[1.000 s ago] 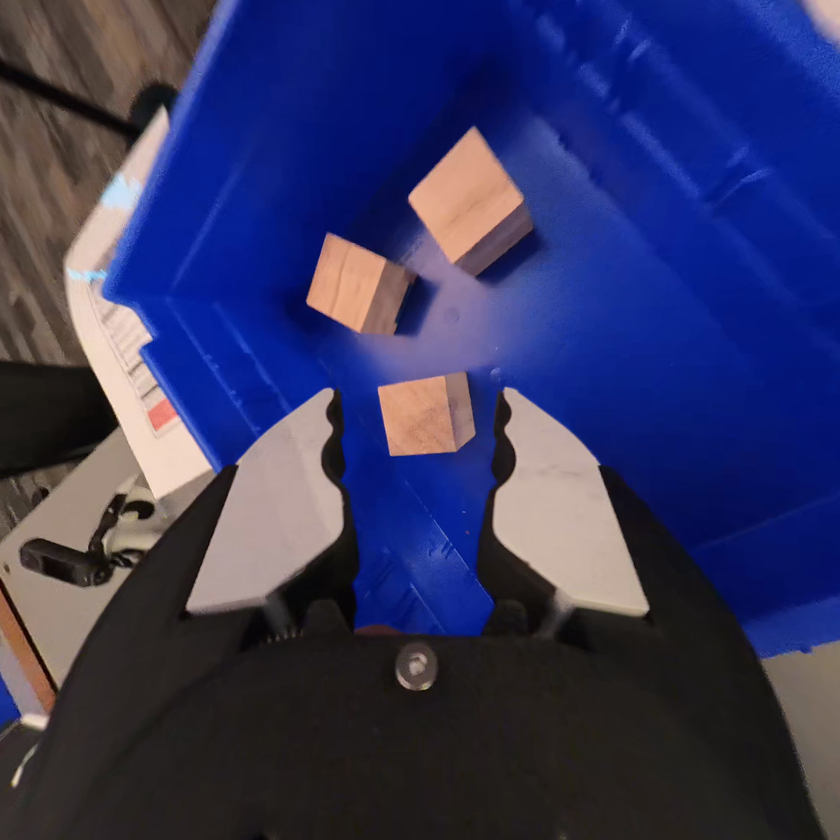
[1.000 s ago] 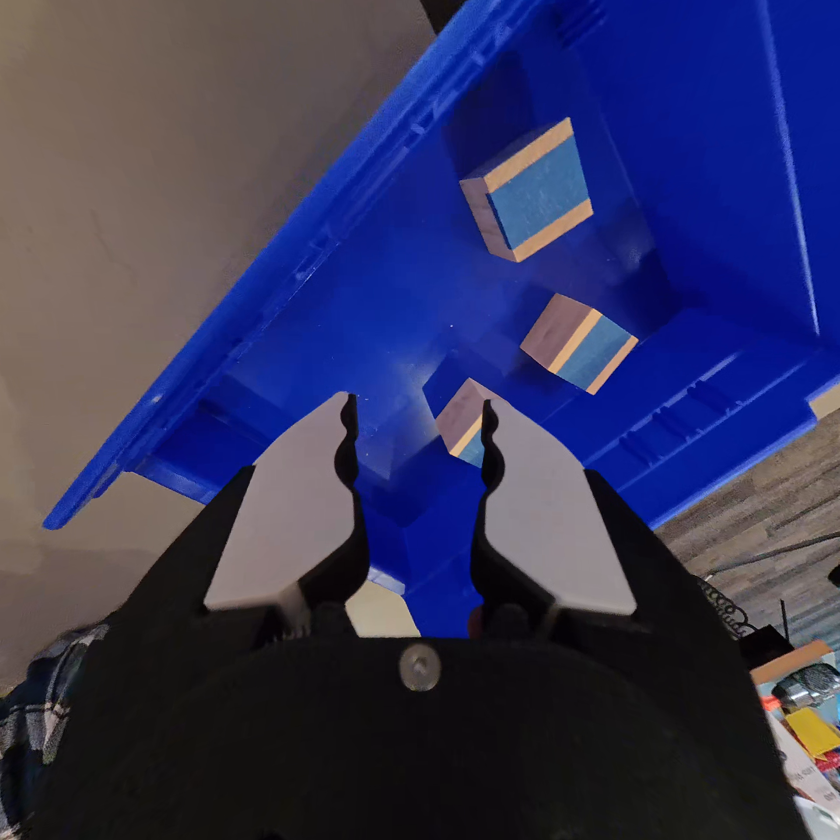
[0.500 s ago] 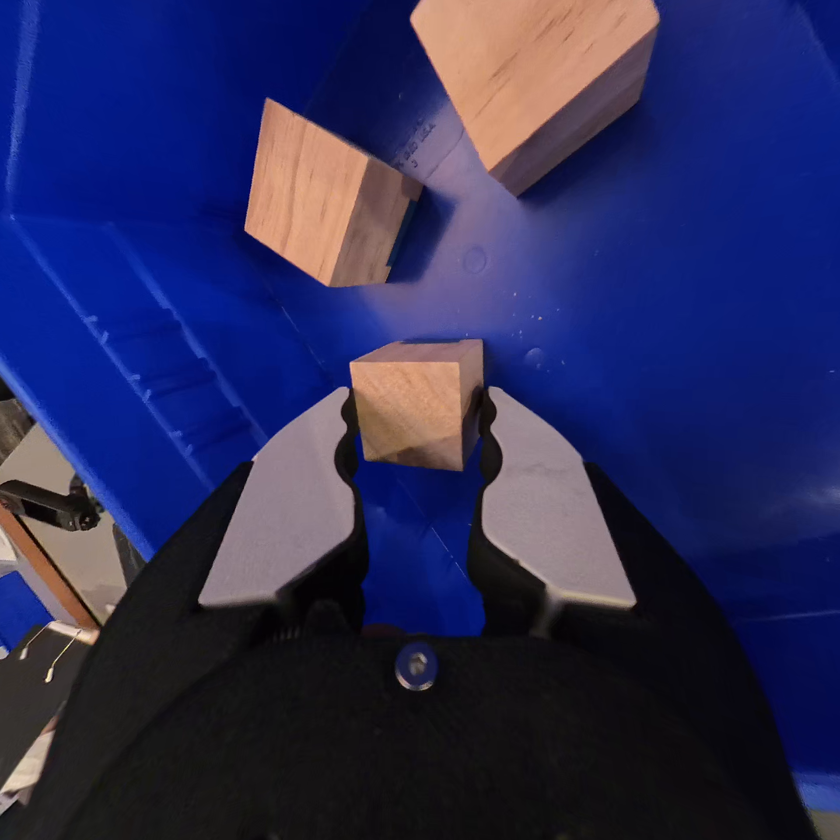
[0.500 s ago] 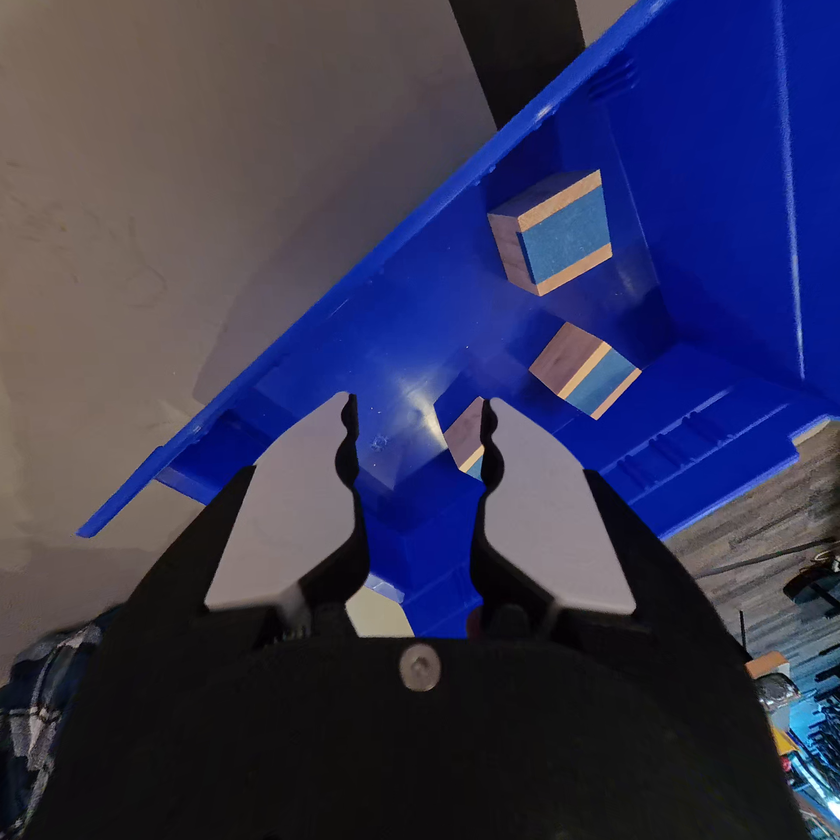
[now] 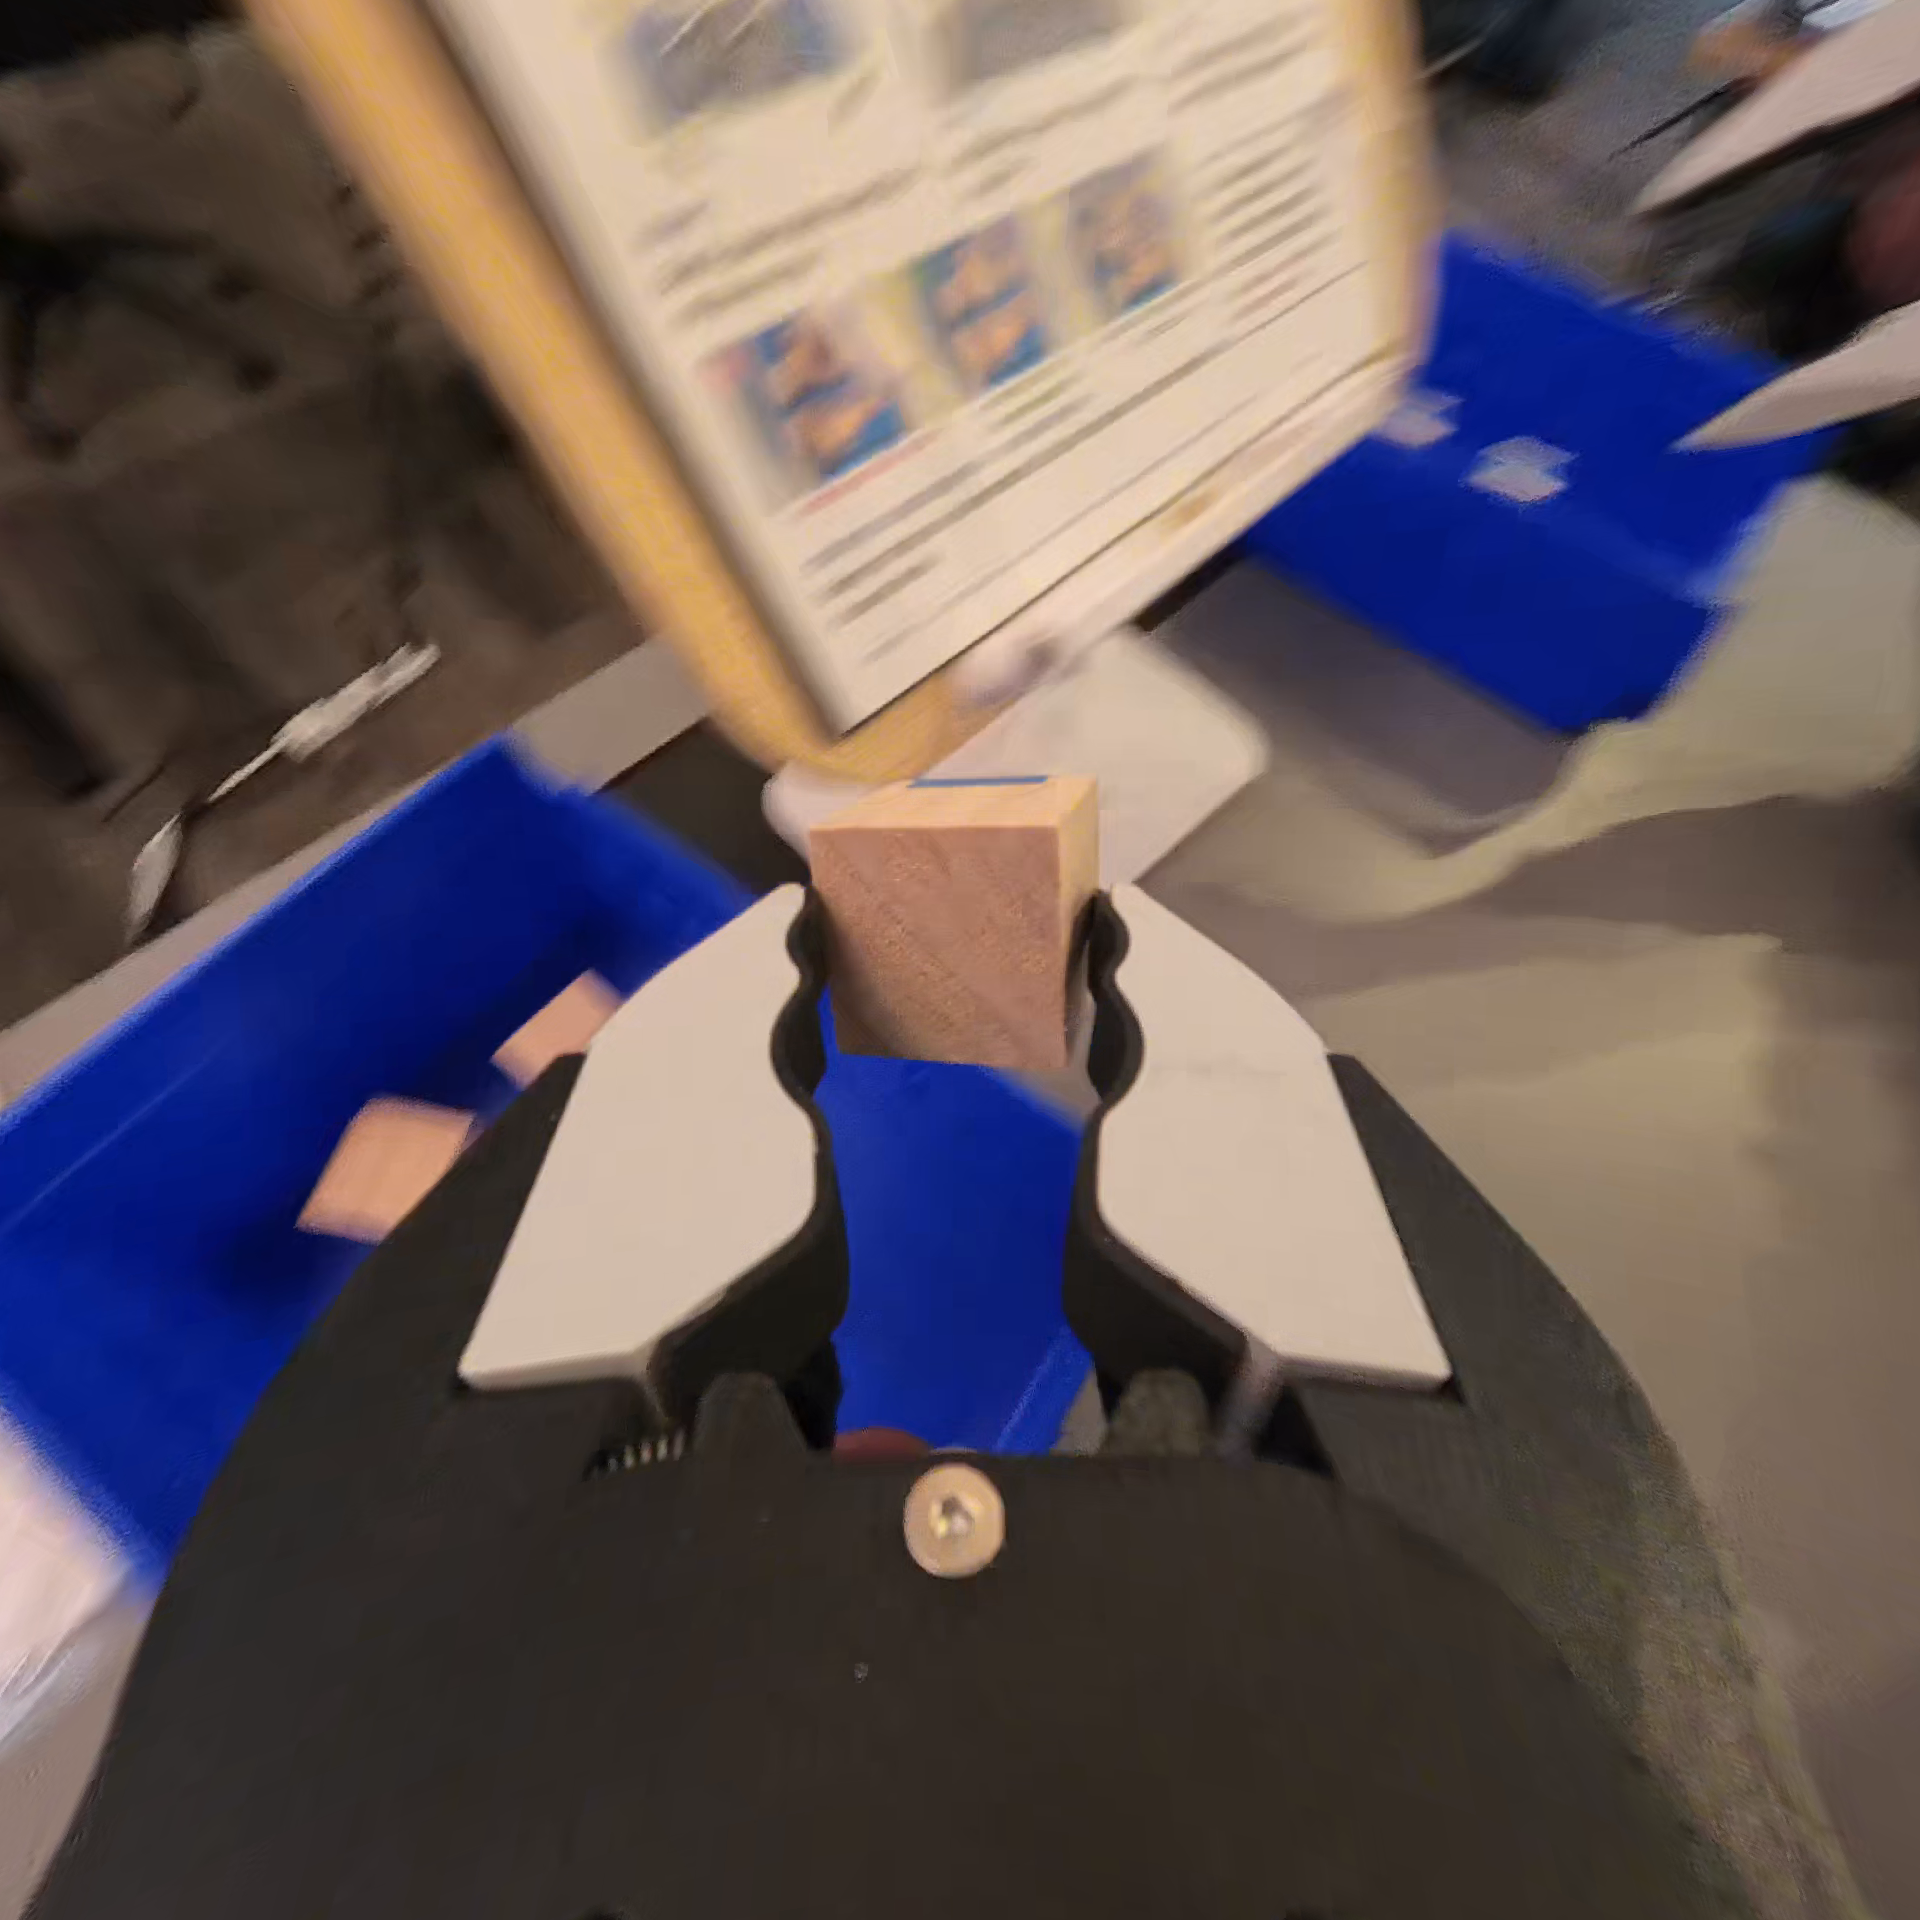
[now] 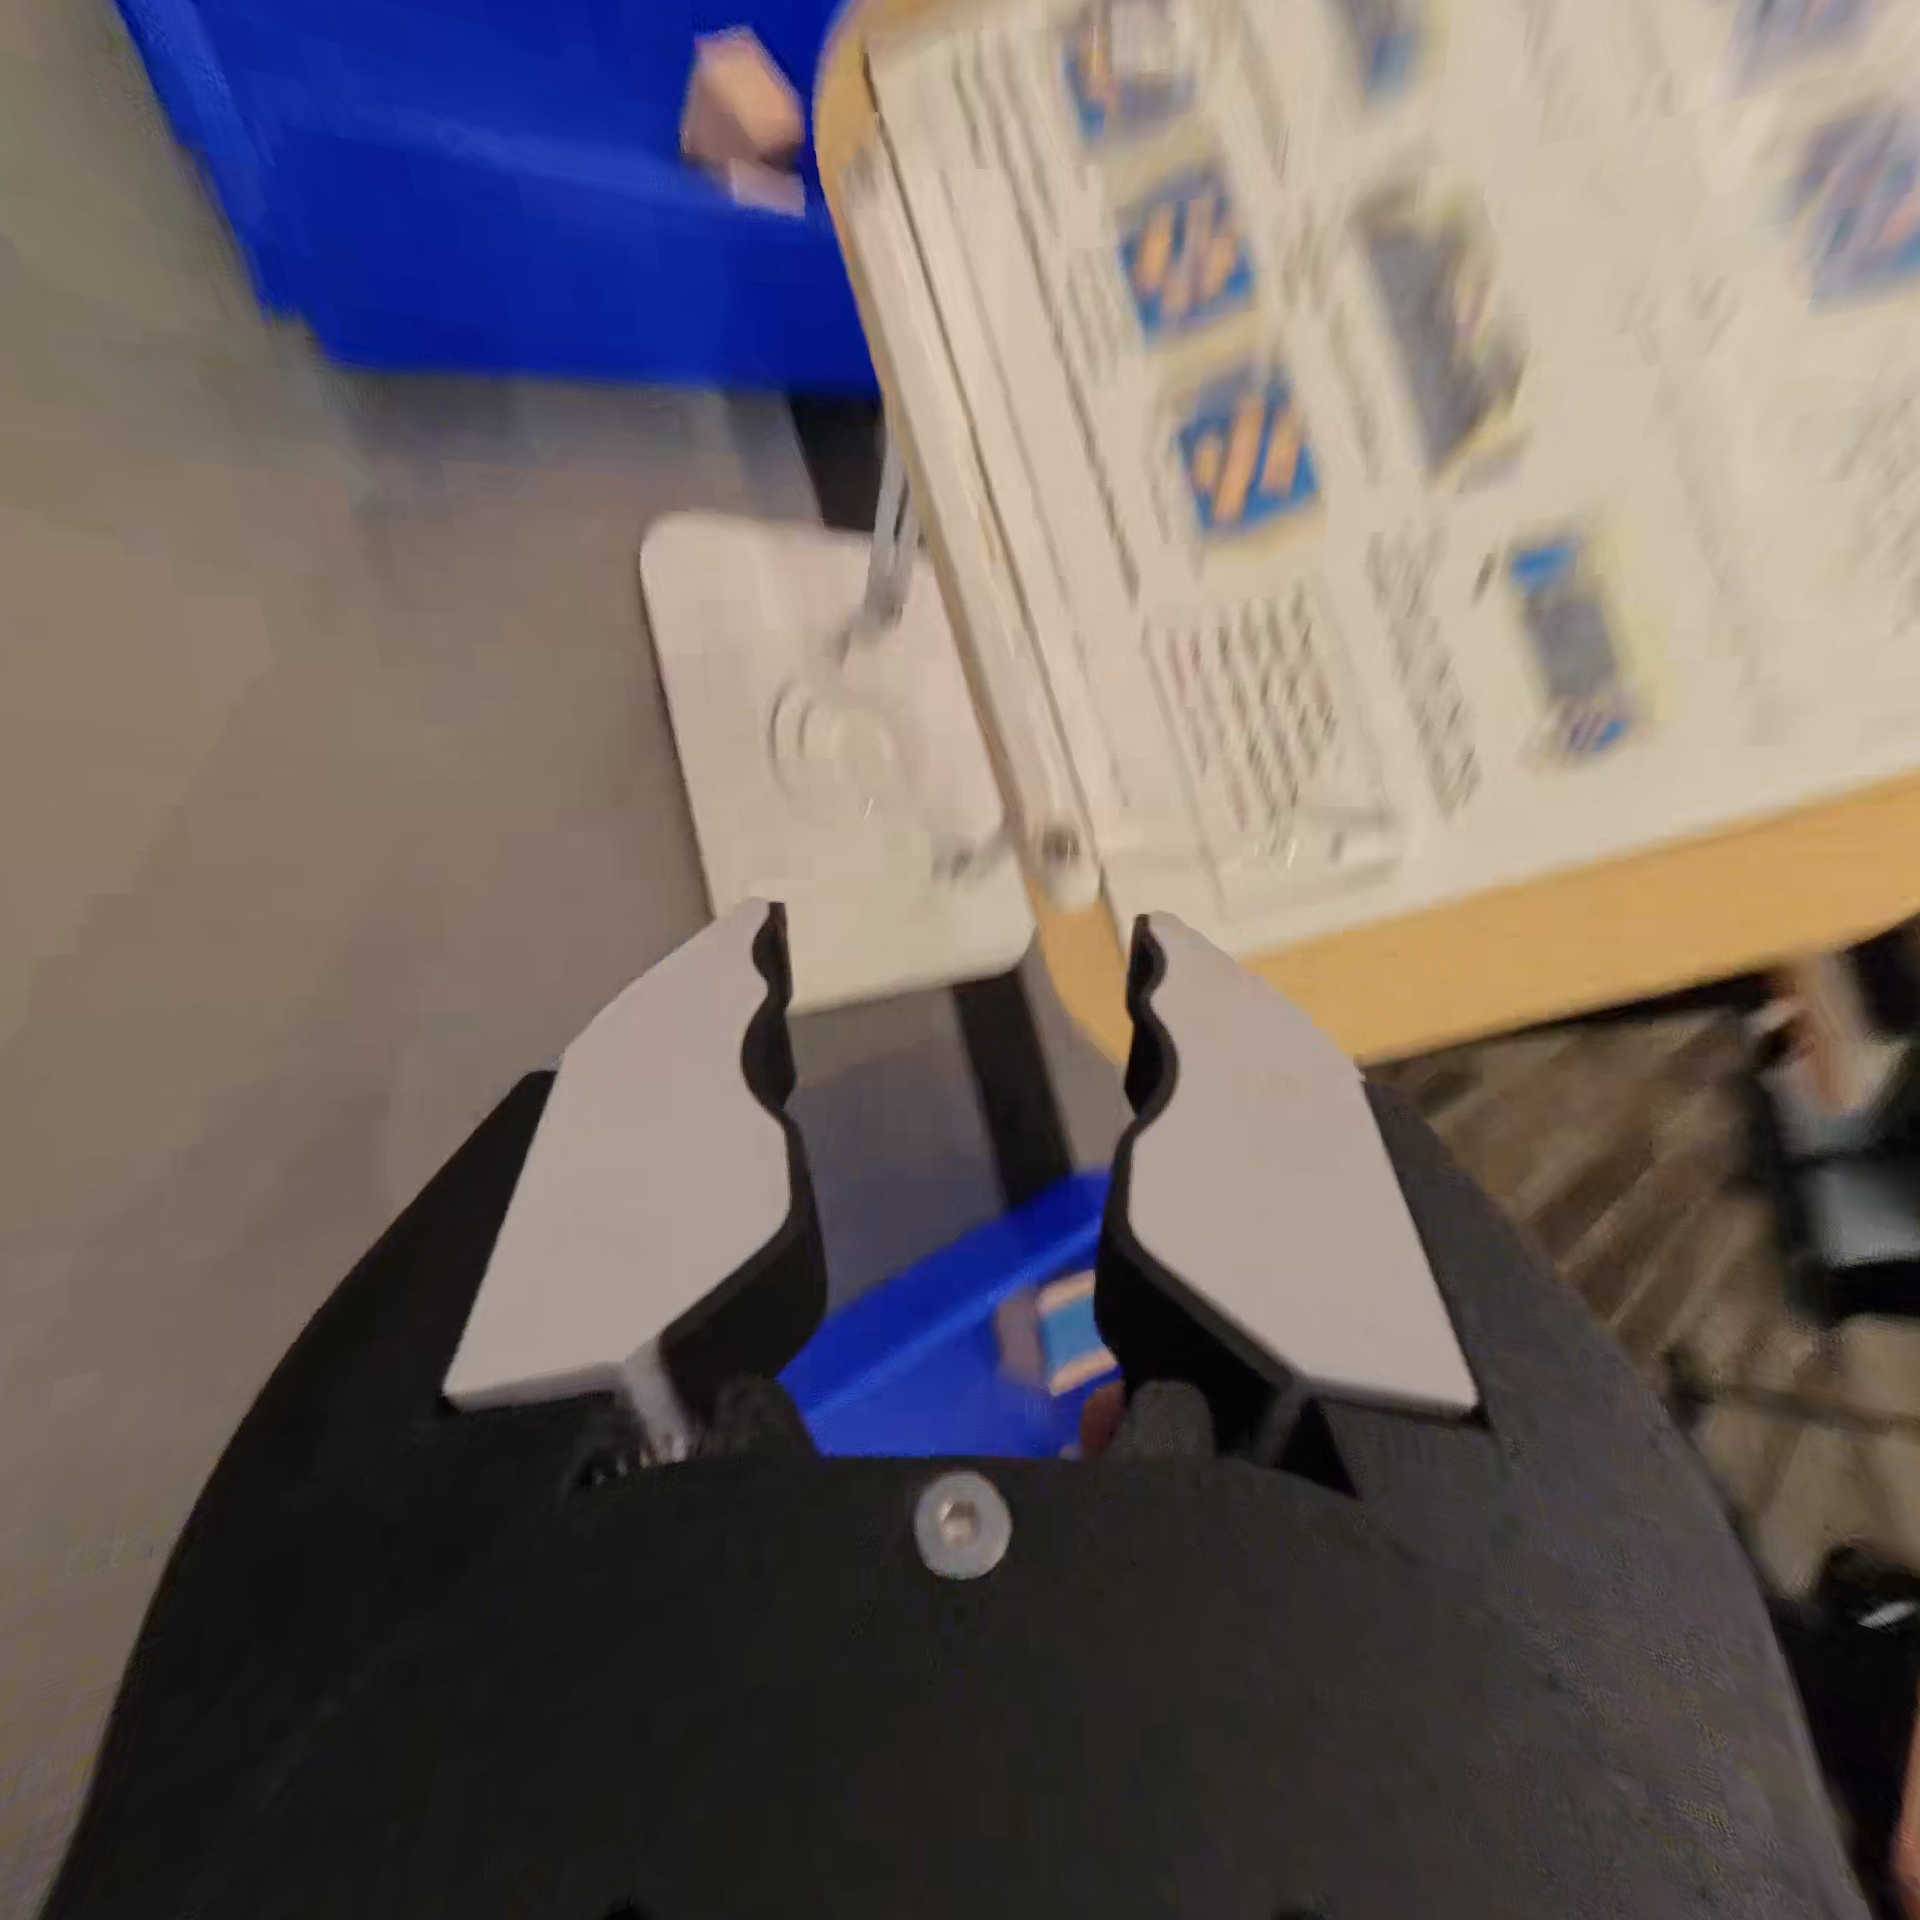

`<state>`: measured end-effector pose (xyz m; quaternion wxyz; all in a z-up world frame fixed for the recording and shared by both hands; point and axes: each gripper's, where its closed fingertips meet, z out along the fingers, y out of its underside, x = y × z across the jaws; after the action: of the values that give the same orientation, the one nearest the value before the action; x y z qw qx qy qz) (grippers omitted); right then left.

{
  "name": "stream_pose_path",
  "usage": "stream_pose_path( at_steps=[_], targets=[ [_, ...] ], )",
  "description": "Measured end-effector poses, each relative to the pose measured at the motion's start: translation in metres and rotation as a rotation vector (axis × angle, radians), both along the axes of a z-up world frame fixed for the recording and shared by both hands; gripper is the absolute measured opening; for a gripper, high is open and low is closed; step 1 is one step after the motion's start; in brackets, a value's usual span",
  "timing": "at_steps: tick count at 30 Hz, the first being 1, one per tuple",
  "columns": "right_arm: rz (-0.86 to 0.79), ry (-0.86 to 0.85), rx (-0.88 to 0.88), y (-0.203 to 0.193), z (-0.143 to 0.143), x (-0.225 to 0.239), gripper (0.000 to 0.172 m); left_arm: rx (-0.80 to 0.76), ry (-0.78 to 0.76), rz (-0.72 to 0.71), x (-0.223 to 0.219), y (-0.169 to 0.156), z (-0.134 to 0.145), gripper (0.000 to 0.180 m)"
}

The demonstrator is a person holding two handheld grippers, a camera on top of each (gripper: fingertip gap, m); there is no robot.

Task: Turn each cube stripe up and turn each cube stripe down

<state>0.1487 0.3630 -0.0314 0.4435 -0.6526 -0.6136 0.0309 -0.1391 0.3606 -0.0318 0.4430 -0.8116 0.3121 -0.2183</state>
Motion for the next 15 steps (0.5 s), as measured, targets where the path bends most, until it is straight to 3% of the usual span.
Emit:
stream_pose_path(
  at_steps=[4,7,13,15],
  targets=[
    [0.195,0.107,0.296,-0.038,0.018,-0.063,0.065,0.013,-0.267,-0.302,0.084,-0.037,0.032,0.048],
    [0.280,0.152,0.452,-0.059,0.015,-0.095,0.066,-0.053,-0.446,-0.501,0.138,-0.060,0.033,0.048],
    [0.285,0.241,0.558,-0.069,0.012,-0.114,0.056,-0.192,-0.601,-0.663,0.193,-0.082,0.015,0.048],
    [0.288,0.248,0.595,-0.070,0.015,-0.114,0.053,-0.190,-0.609,-0.654,0.199,-0.082,0.011,0.048]
  ],
)
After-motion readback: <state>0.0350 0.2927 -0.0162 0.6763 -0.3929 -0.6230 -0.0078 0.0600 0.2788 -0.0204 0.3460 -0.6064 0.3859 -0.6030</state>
